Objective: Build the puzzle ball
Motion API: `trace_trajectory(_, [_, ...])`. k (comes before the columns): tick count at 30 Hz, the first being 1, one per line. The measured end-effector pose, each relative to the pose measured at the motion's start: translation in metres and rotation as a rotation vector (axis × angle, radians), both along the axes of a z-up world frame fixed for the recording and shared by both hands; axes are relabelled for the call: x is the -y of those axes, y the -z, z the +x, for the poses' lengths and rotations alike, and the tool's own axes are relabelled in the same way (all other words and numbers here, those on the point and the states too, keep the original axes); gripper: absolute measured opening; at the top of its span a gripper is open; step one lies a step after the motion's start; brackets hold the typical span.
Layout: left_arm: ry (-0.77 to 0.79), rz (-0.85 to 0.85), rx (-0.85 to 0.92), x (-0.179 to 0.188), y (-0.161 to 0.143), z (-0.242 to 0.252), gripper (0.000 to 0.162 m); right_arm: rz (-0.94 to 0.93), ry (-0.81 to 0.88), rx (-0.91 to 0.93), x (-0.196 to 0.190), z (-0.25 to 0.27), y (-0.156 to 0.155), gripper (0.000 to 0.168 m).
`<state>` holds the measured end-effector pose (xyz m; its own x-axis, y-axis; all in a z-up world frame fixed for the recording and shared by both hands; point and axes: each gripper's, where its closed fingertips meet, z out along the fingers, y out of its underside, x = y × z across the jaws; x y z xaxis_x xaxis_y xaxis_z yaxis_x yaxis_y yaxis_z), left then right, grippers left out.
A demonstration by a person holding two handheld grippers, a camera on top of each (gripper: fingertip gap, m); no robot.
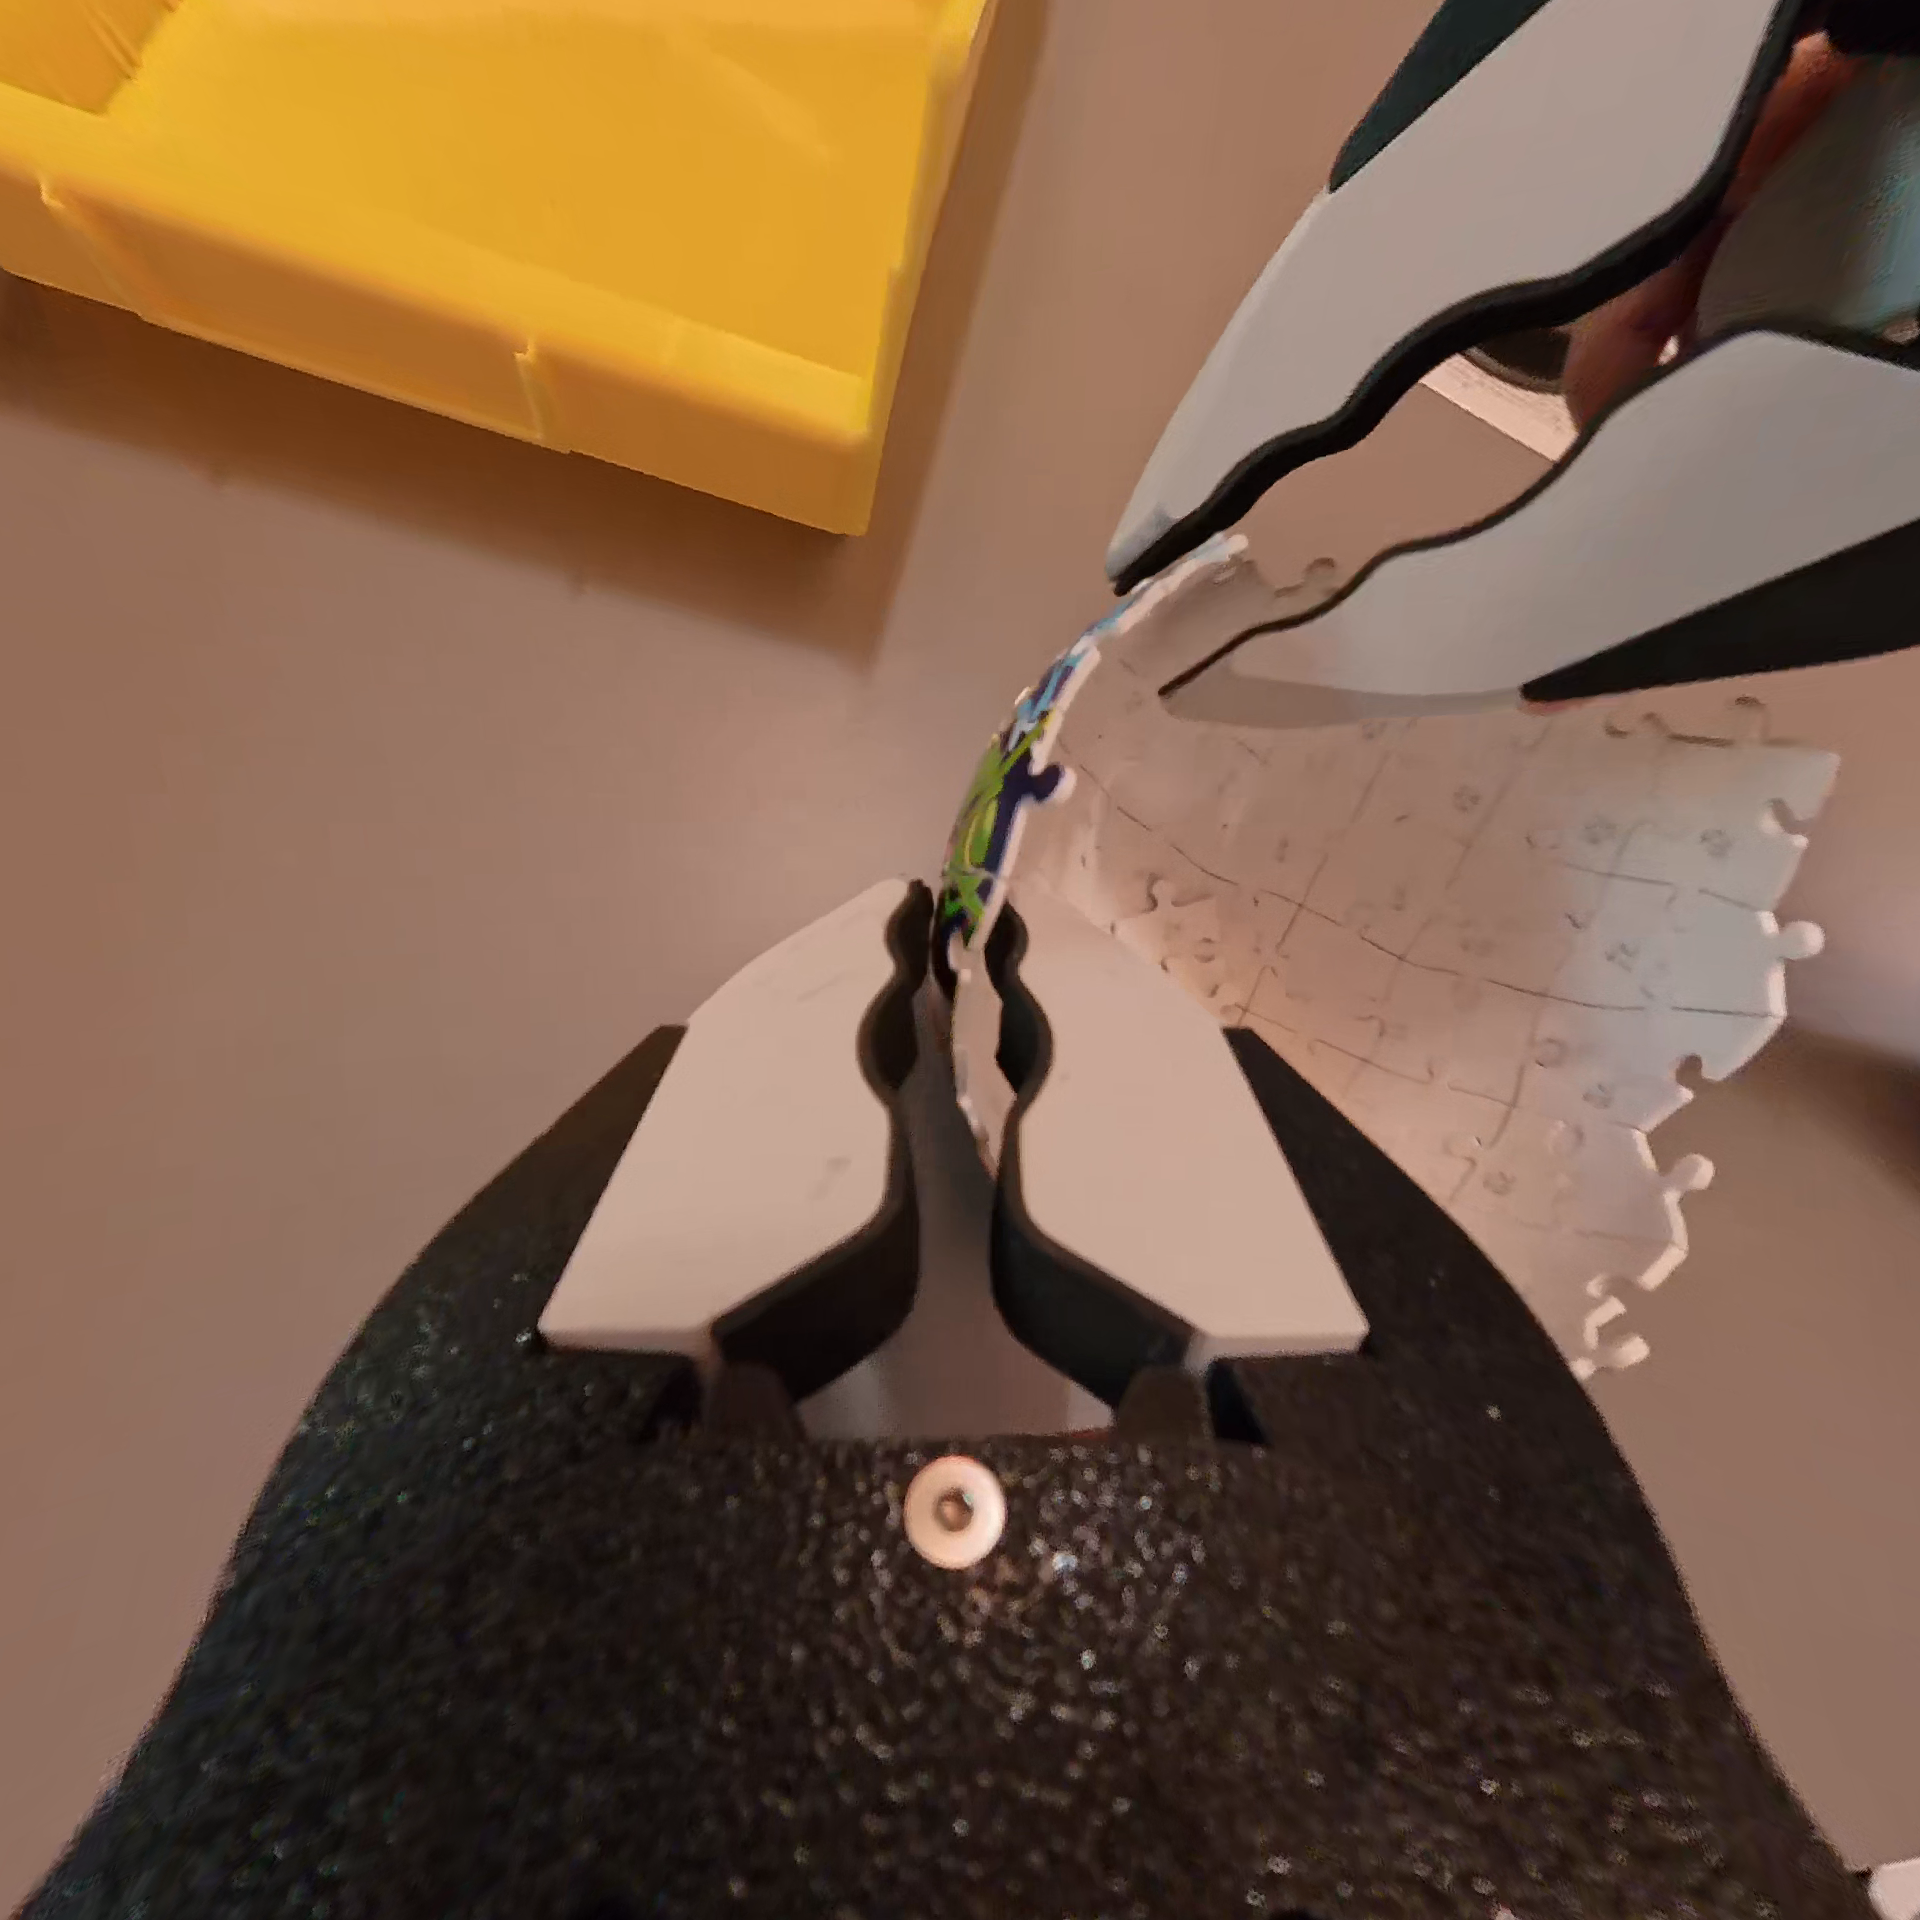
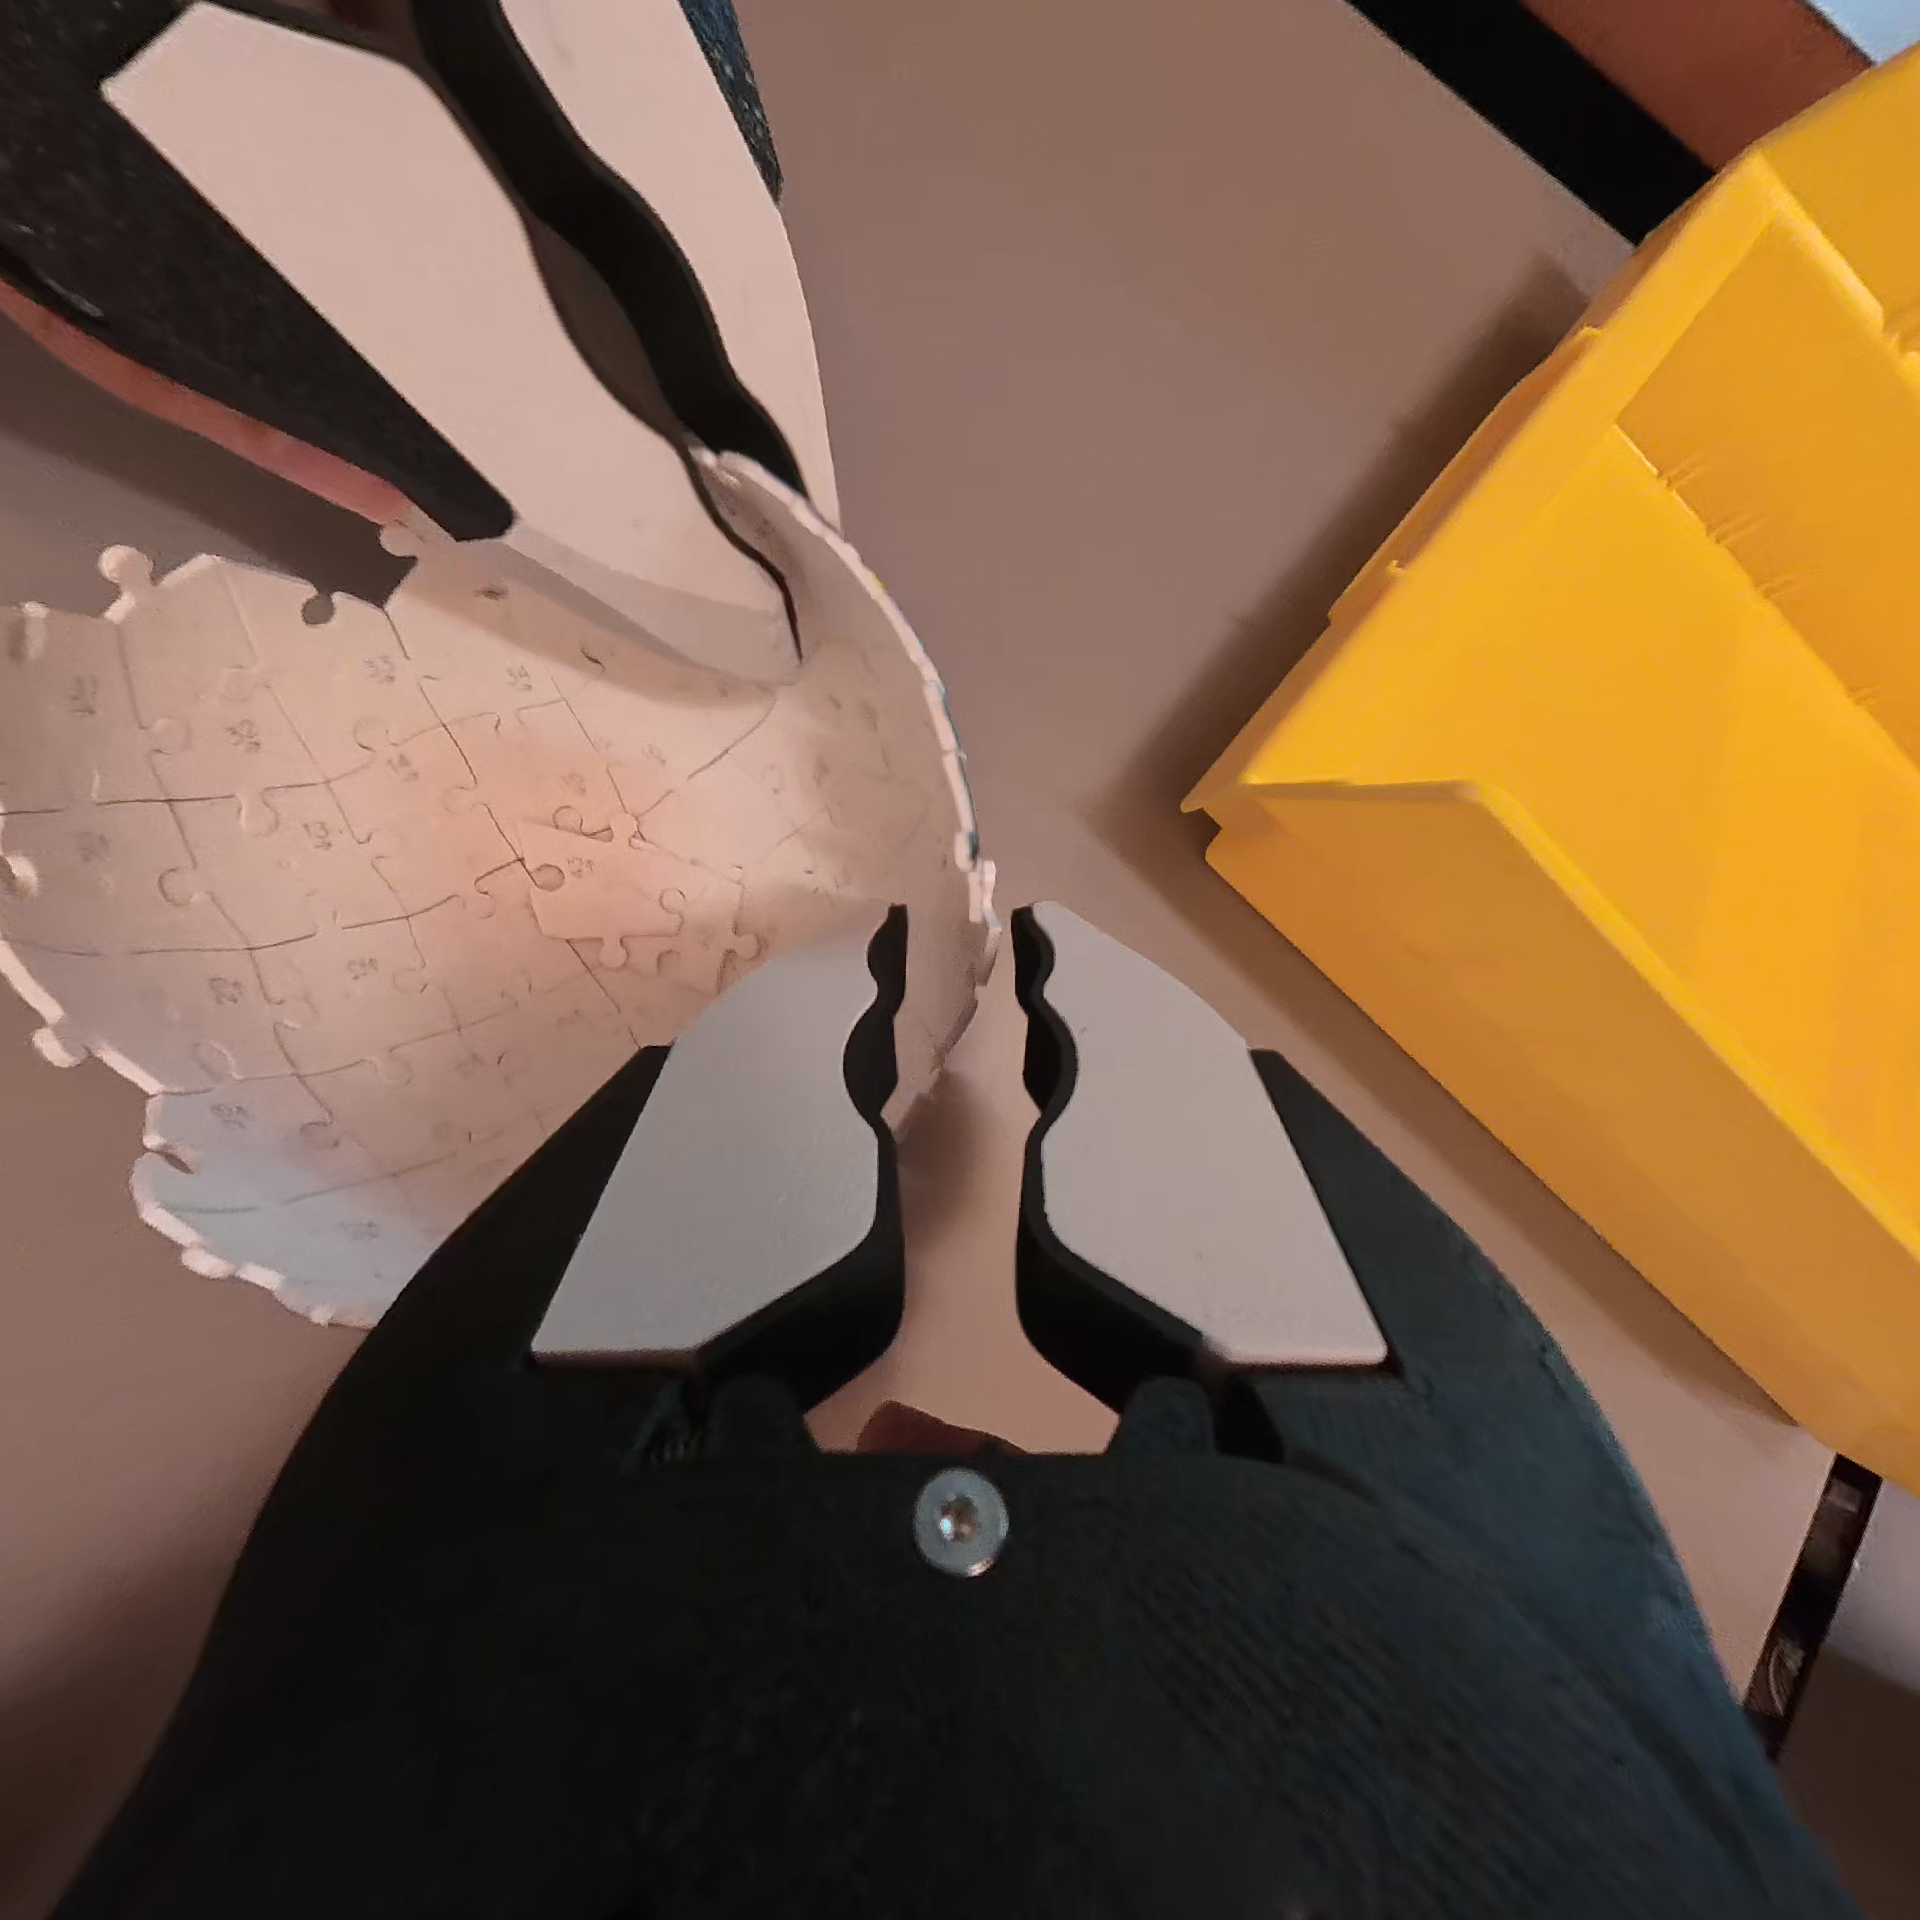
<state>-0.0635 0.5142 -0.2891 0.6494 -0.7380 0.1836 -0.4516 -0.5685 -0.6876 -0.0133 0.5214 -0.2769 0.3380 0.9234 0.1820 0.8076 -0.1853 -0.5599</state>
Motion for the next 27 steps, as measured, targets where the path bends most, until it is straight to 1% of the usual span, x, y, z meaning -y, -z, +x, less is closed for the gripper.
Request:
trace_trajectory(3, [0.002, 0.006, -0.005, 0.000, 0.000, 0.000, 0.009, 0.011, -0.007, -0.045, -0.001, -0.006, -0.002, 0.023])
trace_trajectory(6, [0.004, 0.005, -0.005, 0.001, -0.001, 0.000, 0.009, -0.018, -0.004, -0.070, -0.001, -0.009, -0.001, 0.015])
trace_trajectory(8, [0.003, 0.008, -0.007, 0.000, -0.001, 0.000, 0.010, -0.001, -0.001, -0.079, -0.004, -0.010, -0.002, 0.012])
trace_trajectory(12, [0.008, 0.011, -0.007, 0.000, -0.001, 0.000, 0.009, -0.004, -0.001, -0.120, -0.006, -0.012, -0.008, 0.006])
trace_trajectory(15, [0.010, 0.012, -0.009, 0.001, -0.001, 0.001, 0.010, -0.036, -0.001, -0.141, -0.007, -0.011, -0.007, 0.005])
trace_trajectory(18, [0.015, -0.003, 0.016, 0.002, -0.002, 0.004, 0.010, -0.072, -0.009, -0.115, -0.003, -0.008, -0.006, 0.003])
trace_trajectory(23, [0.002, -0.005, 0.034, 0.001, -0.003, 0.005, 0.006, -0.076, -0.036, -0.107, 0.001, -0.004, -0.004, 0.003])
trace_trajectory(24, [-0.002, -0.003, 0.032, 0.001, -0.003, 0.005, 0.006, -0.068, -0.043, -0.110, 0.002, -0.004, -0.005, 0.007])
trace_trajectory(25, [-0.004, 0.003, 0.023, 0.000, -0.003, 0.004, 0.005, -0.065, -0.067, -0.107, 0.006, -0.004, -0.005, 0.020])
trace_trajectory(26, [-0.004, 0.009, 0.014, 0.000, -0.002, 0.003, 0.004, -0.055, -0.078, -0.099, 0.008, -0.002, -0.006, 0.027])
trace_trajectory(27, [-0.005, 0.009, 0.010, -0.001, -0.001, 0.002, 0.004, -0.059, -0.088, -0.086, 0.012, 0.000, -0.007, 0.027])
